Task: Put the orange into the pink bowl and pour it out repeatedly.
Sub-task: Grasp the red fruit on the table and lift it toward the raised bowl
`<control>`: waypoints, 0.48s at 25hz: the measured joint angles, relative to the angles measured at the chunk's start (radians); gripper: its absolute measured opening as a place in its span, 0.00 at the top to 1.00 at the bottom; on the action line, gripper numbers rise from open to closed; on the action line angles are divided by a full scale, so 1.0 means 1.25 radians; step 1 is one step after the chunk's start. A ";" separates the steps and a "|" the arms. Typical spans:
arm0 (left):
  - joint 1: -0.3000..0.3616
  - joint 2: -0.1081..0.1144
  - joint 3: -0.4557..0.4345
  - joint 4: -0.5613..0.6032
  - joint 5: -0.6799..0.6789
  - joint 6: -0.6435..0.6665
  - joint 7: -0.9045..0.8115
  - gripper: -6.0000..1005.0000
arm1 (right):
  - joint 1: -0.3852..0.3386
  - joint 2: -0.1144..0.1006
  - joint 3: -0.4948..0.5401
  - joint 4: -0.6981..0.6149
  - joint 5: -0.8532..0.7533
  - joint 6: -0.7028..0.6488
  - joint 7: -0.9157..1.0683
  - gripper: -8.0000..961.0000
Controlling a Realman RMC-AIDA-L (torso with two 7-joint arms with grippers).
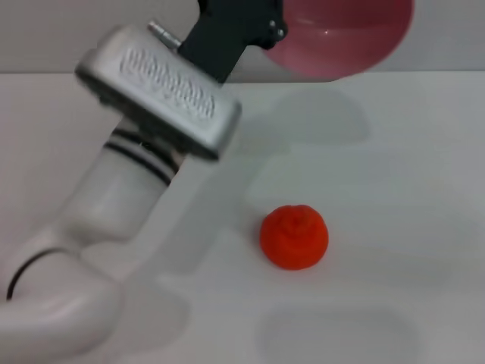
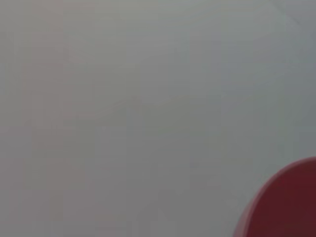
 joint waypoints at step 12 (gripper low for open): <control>-0.191 -0.006 -0.374 0.077 -0.021 0.878 -0.122 0.95 | 0.003 -0.010 -0.007 0.036 -0.050 -0.008 0.106 0.43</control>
